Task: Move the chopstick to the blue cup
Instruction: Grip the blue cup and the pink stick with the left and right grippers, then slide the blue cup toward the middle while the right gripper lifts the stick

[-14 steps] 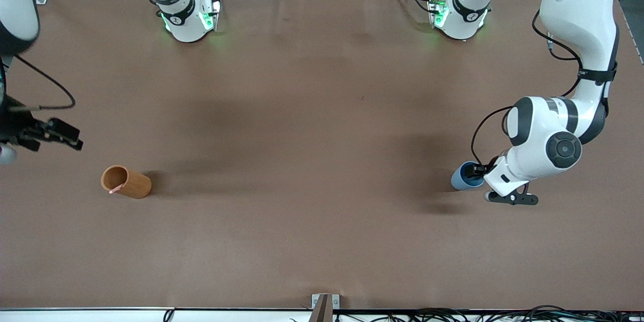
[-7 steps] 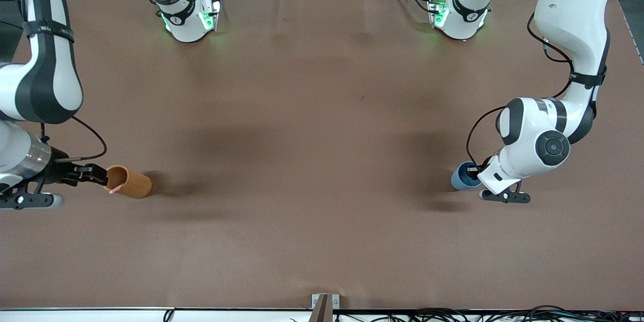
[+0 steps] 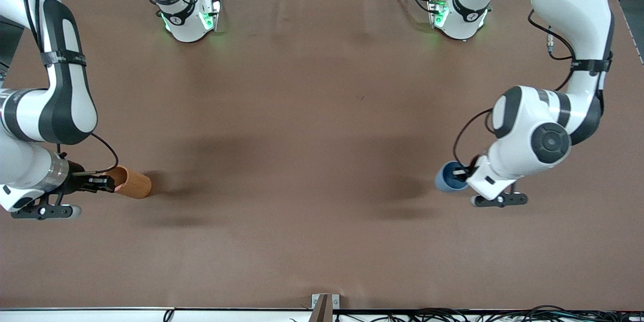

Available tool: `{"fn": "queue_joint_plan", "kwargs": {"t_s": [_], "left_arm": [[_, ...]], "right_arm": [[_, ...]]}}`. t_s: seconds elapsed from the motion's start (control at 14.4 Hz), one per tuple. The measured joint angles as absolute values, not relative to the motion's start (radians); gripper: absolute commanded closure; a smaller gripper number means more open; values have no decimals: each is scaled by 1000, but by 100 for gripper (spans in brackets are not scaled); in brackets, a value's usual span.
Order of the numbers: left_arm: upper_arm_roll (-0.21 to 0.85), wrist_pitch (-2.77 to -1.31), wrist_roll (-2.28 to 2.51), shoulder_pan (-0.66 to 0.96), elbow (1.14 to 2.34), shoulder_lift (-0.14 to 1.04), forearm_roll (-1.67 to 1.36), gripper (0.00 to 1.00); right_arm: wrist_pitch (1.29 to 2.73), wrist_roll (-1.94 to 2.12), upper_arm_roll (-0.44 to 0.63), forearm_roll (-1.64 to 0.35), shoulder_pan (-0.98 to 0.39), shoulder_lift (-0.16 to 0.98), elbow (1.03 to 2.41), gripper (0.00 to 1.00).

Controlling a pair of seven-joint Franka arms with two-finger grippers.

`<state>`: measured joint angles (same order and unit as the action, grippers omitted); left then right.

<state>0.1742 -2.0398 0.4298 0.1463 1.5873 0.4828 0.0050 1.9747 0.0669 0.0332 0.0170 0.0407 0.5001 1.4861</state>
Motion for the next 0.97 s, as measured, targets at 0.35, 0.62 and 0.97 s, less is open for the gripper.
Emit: {"fn": "queue_joint_plan", "kwargs": {"t_s": [0.35, 0.62, 0.97], "left_arm": [[258, -2035, 837, 314, 1534, 549, 8, 99], [258, -2088, 1035, 440, 1435, 676, 13, 99], [257, -2177, 1186, 506, 1411, 744, 63, 99]], "right_arm": [[1994, 67, 34, 17, 41, 535, 1485, 75], [1995, 67, 34, 17, 41, 537, 1479, 95], [1978, 68, 35, 17, 41, 520, 1457, 95]]}}
